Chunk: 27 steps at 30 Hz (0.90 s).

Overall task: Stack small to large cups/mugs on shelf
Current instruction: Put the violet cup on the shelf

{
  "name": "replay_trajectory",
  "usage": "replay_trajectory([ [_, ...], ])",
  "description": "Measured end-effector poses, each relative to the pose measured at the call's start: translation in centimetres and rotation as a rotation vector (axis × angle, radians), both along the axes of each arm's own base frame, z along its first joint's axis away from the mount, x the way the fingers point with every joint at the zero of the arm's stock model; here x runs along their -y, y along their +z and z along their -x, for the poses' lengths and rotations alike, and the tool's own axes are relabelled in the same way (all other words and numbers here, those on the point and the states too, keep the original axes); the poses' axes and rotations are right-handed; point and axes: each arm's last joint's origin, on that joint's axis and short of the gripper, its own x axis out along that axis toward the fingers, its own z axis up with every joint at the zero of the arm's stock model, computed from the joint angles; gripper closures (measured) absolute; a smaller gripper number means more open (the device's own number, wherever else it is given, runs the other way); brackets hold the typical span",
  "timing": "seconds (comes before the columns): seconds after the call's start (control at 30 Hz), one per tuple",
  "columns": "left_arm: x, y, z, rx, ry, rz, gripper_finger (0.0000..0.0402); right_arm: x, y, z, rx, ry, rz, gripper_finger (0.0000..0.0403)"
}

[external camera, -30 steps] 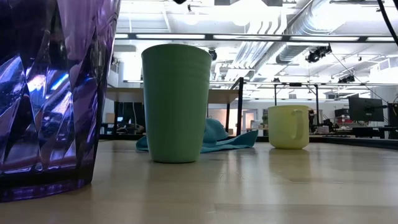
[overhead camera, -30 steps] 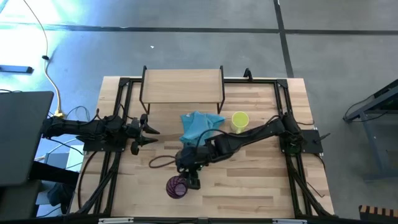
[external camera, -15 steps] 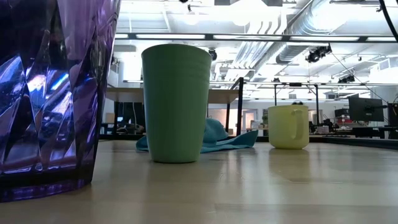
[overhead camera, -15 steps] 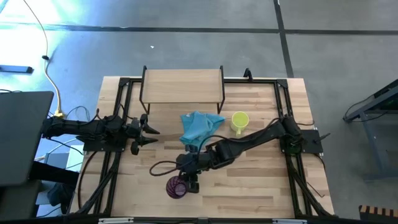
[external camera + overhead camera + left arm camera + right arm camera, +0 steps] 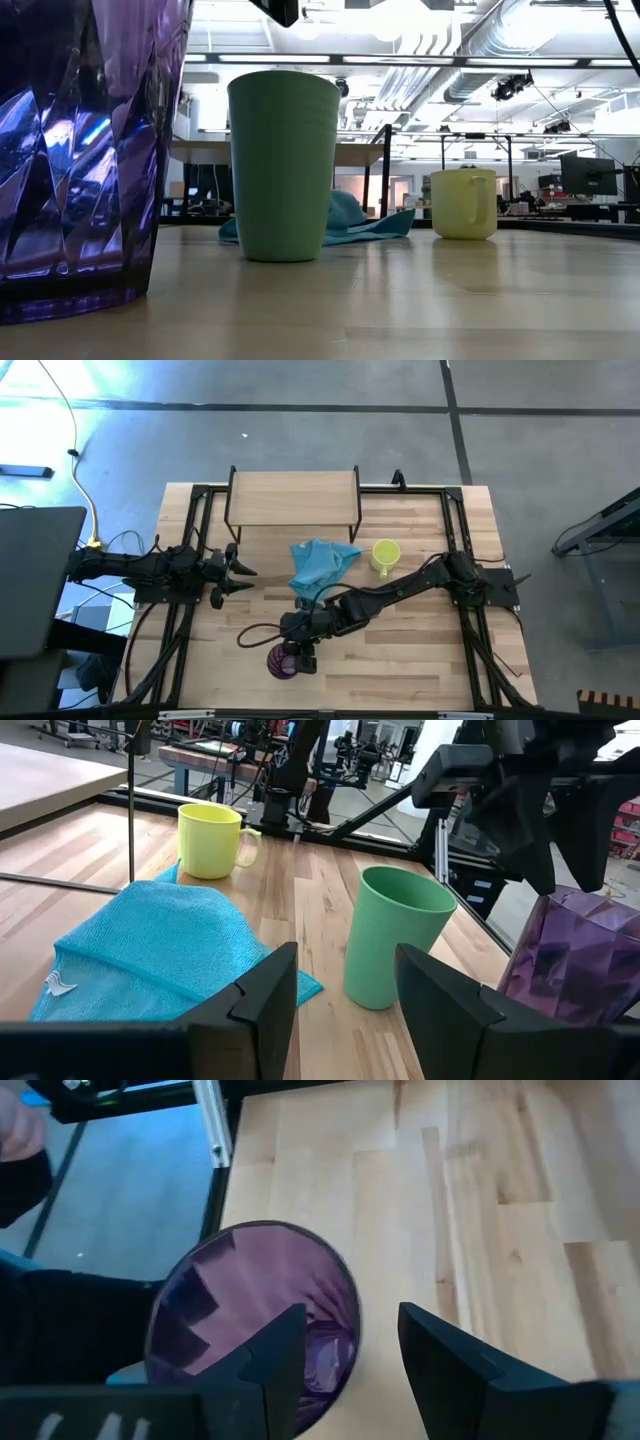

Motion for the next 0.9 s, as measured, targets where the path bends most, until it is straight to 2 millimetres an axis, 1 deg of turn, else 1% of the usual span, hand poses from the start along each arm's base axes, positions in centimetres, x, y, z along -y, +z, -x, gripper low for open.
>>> replay_trajectory([
  [0.23,0.0,0.0,0.0,0.0,0.0,0.0,0.0245,-0.2,-0.9,-0.5,-0.002,0.004,0.007,0.0252],
  [0.73,0.0,0.0,0.0,0.0,0.0,0.0,0.0245,-0.2,-0.8,-0.6,0.017,0.016,0.008,0.0252],
  [0.9,0.0,0.0,0.0,0.0,0.0,0.0,0.0245,-0.3,-1.2,-0.7,0.007,0.019,0.01,0.0252],
])
